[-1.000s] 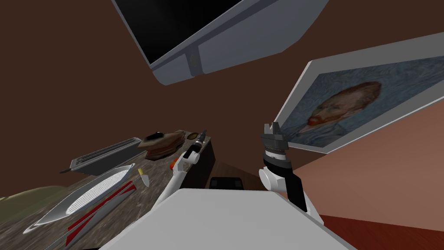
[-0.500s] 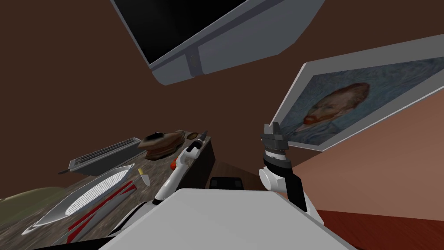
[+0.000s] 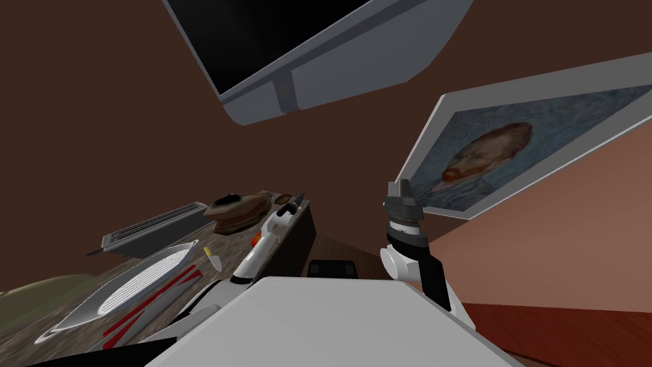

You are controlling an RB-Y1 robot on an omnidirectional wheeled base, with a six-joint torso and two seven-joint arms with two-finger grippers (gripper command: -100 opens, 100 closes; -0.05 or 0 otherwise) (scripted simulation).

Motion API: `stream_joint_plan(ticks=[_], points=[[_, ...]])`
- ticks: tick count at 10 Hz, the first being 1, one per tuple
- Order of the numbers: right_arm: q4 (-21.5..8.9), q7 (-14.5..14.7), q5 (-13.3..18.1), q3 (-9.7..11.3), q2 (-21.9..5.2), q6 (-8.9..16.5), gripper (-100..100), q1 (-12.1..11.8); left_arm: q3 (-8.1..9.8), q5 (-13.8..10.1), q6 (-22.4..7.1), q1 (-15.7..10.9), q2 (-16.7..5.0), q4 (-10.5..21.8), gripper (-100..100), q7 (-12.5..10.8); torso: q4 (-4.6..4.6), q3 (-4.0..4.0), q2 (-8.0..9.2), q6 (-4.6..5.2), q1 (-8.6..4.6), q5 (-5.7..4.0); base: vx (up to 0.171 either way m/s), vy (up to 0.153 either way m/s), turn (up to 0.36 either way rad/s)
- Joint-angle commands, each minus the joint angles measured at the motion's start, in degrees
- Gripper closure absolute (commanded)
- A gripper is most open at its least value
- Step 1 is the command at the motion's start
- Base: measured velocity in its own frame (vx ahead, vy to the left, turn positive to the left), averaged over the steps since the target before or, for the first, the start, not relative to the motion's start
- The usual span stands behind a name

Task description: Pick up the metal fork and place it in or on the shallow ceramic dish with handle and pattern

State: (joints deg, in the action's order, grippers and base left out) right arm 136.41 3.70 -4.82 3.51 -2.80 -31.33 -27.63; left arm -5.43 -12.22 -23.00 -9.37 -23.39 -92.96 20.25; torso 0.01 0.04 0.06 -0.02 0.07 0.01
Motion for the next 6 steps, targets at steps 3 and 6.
stream_joint_plan(ticks=[3, 6], points=[[0.00, 0.00, 0.00, 0.00, 0.00, 0.00, 0, 0.00, -0.40, -1.30, -5.42, -4.45, -1.88, 5.02, -100, 0.82, 0.00, 0.00, -0.01, -0.01, -0.04, 0.00, -0.019, 0.008, -0.009], [0.00, 0.00, 0.00, 0.00, 0.00, 0.00, 0, 0.00, -0.68, -2.22, -9.91, -7.73, -3.12, 9.19, -100, 1.26, 0.00, 0.00, 0.00, 0.00, -0.01, 0.00, -0.022, 0.012, -0.015]])
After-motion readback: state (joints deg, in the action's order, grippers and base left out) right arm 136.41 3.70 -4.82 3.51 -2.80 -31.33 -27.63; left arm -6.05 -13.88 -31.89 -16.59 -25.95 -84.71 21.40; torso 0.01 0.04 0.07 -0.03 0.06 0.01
